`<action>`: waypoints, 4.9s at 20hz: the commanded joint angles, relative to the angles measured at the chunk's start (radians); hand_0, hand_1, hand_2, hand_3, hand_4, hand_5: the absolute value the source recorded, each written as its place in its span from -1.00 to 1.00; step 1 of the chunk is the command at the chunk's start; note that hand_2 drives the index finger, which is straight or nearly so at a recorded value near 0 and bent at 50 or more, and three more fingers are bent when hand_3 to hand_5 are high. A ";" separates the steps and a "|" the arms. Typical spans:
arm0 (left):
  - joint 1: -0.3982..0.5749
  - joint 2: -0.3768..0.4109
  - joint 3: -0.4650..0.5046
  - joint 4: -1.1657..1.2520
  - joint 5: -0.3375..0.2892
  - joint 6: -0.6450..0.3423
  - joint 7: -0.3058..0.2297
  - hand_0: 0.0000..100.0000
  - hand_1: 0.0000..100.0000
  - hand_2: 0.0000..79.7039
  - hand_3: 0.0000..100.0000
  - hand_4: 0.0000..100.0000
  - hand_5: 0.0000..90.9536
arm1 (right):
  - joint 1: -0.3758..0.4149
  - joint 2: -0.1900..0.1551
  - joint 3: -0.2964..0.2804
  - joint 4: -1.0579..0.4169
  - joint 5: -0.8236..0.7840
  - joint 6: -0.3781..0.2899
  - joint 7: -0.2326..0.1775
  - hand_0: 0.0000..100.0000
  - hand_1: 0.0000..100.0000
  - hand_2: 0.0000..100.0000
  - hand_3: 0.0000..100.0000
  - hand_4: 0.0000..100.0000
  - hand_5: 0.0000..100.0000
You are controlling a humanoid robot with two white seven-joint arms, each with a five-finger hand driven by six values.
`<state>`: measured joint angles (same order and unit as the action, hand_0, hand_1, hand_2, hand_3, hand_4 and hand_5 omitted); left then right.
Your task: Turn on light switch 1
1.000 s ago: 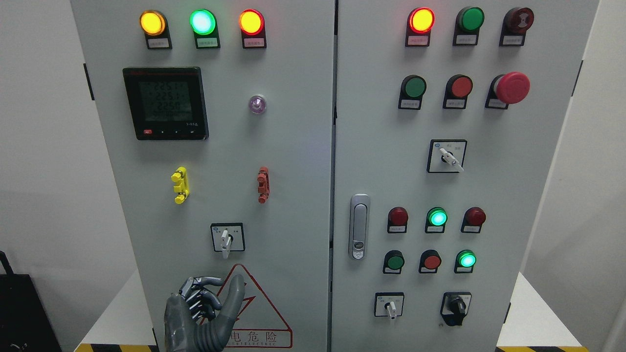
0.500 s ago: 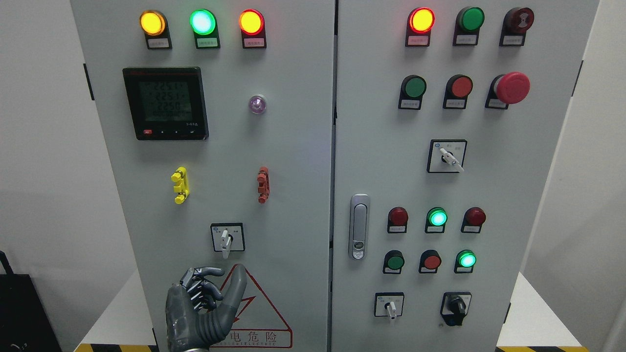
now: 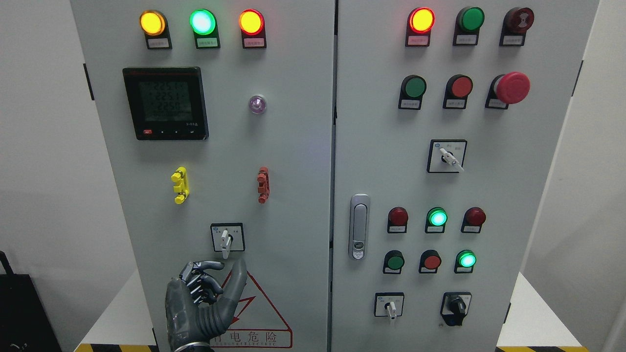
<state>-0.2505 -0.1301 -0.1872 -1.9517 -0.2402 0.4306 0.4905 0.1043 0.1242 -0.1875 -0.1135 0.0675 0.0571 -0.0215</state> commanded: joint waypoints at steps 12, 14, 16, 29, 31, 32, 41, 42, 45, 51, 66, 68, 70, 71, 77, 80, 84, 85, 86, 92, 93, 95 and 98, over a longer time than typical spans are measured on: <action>-0.026 -0.006 0.009 0.000 0.002 0.017 0.002 -0.89 0.20 0.30 0.83 0.92 0.86 | 0.000 0.000 0.000 0.000 0.000 0.000 0.000 -1.00 -1.00 -1.00 -1.00 -1.00 -1.00; -0.027 -0.006 0.011 0.000 0.002 0.019 0.002 -0.89 0.20 0.30 0.83 0.92 0.86 | 0.000 0.000 0.000 0.000 0.000 0.000 0.000 -1.00 -1.00 -1.00 -1.00 -1.00 -1.00; -0.032 -0.006 0.011 0.000 0.002 0.022 0.002 -0.89 0.20 0.30 0.83 0.92 0.86 | 0.000 0.000 0.000 0.000 0.000 0.000 0.000 -1.00 -1.00 -1.00 -1.00 -1.00 -1.00; -0.055 -0.013 0.011 0.002 0.024 0.043 0.000 -0.88 0.18 0.31 0.84 0.92 0.87 | 0.000 0.000 -0.001 0.000 0.000 0.000 0.000 -1.00 -1.00 -1.00 -1.00 -1.00 -1.00; -0.055 -0.013 0.011 0.002 0.024 0.045 0.000 -0.88 0.17 0.31 0.84 0.92 0.87 | 0.000 -0.001 0.000 0.000 0.000 0.000 0.000 -1.00 -1.00 -1.00 -1.00 -1.00 -1.00; -0.055 -0.013 0.012 0.002 0.024 0.045 0.000 -0.88 0.17 0.31 0.84 0.92 0.87 | 0.000 0.000 -0.001 0.000 0.000 0.000 0.000 -1.00 -1.00 -1.00 -1.00 -1.00 -1.00; -0.069 -0.013 0.017 0.002 0.030 0.059 0.000 -0.87 0.16 0.31 0.85 0.92 0.87 | 0.000 0.000 0.000 0.000 0.000 0.000 0.000 -1.00 -1.00 -1.00 -1.00 -1.00 -1.00; -0.070 -0.013 0.018 0.002 0.030 0.062 0.000 -0.87 0.16 0.31 0.85 0.92 0.87 | 0.000 0.000 -0.001 0.000 0.000 0.000 0.000 -1.00 -1.00 -1.00 -1.00 -1.00 -1.00; -0.073 -0.014 0.020 0.002 0.030 0.062 0.000 -0.87 0.15 0.31 0.85 0.92 0.87 | 0.000 0.000 -0.001 0.000 0.000 0.000 0.000 -1.00 -1.00 -1.00 -1.00 -1.00 -1.00; -0.076 -0.014 0.020 0.000 0.032 0.077 0.000 -0.87 0.14 0.33 0.86 0.92 0.87 | 0.000 0.000 0.000 0.000 0.000 0.000 0.000 -1.00 -1.00 -1.00 -1.00 -1.00 -1.00; -0.090 -0.014 0.022 -0.001 0.052 0.089 0.000 -0.85 0.13 0.41 0.90 0.95 0.88 | 0.000 0.000 0.000 0.000 0.000 0.000 0.000 -1.00 -1.00 -1.00 -1.00 -1.00 -1.00; -0.090 -0.014 0.022 -0.001 0.052 0.089 0.000 -0.84 0.12 0.41 0.91 0.95 0.88 | 0.000 0.000 0.000 0.000 0.000 0.000 0.000 -1.00 -1.00 -1.00 -1.00 -1.00 -1.00; -0.090 -0.014 0.023 -0.001 0.052 0.089 0.000 -0.84 0.12 0.42 0.91 0.95 0.88 | 0.000 0.000 -0.001 0.000 0.000 0.000 0.000 -1.00 -1.00 -1.00 -1.00 -1.00 -1.00; -0.090 -0.014 0.023 -0.001 0.052 0.089 0.000 -0.84 0.12 0.42 0.91 0.95 0.88 | 0.000 0.000 -0.001 0.000 0.000 0.000 0.000 -1.00 -1.00 -1.00 -1.00 -1.00 -1.00; -0.093 -0.014 0.023 -0.001 0.052 0.102 0.000 -0.81 0.11 0.43 0.91 0.95 0.88 | 0.000 0.000 -0.001 0.000 0.000 0.000 0.000 -1.00 -1.00 -1.00 -1.00 -1.00 -1.00; -0.096 -0.014 0.023 -0.001 0.052 0.103 0.000 -0.78 0.11 0.44 0.92 0.95 0.88 | 0.000 0.000 0.000 0.000 0.000 0.000 -0.001 -1.00 -1.00 -1.00 -1.00 -1.00 -1.00; -0.096 -0.014 0.023 -0.001 0.052 0.105 0.000 -0.75 0.10 0.44 0.92 0.95 0.88 | 0.000 0.000 -0.001 0.000 0.000 0.000 0.000 -1.00 -1.00 -1.00 -1.00 -1.00 -1.00; -0.096 -0.014 0.023 0.000 0.052 0.105 0.000 -0.75 0.10 0.44 0.92 0.95 0.88 | 0.000 0.000 0.000 0.000 0.000 0.000 -0.001 -1.00 -1.00 -1.00 -1.00 -1.00 -1.00; -0.098 -0.014 0.023 0.000 0.052 0.105 0.000 -0.74 0.09 0.44 0.92 0.95 0.88 | 0.000 0.000 -0.001 0.000 0.000 0.000 0.000 -1.00 -1.00 -1.00 -1.00 -1.00 -1.00; -0.098 -0.014 0.023 0.000 0.052 0.105 0.000 -0.73 0.08 0.45 0.92 0.95 0.88 | 0.000 0.000 0.000 0.000 0.000 0.000 0.000 -1.00 -1.00 -1.00 -1.00 -1.00 -1.00; -0.098 -0.014 0.023 0.000 0.052 0.105 0.000 -0.73 0.08 0.45 0.92 0.95 0.88 | 0.000 0.000 -0.001 0.000 0.000 0.000 0.000 -1.00 -1.00 -1.00 -1.00 -1.00 -1.00; -0.098 -0.014 0.023 0.000 0.052 0.105 0.000 -0.73 0.07 0.45 0.92 0.95 0.88 | 0.000 0.000 0.000 0.000 0.000 0.000 0.000 -1.00 -1.00 -1.00 -1.00 -1.00 -1.00; -0.098 -0.014 0.023 0.000 0.052 0.106 0.000 -0.73 0.07 0.46 0.92 0.95 0.88 | 0.000 0.000 0.000 0.000 0.000 0.000 0.000 -1.00 -1.00 -1.00 -1.00 -1.00 -1.00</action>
<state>-0.3480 -0.1441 -0.1643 -1.9517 -0.1887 0.5362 0.4904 0.1043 0.1241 -0.1877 -0.1135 0.0675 0.0571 -0.0221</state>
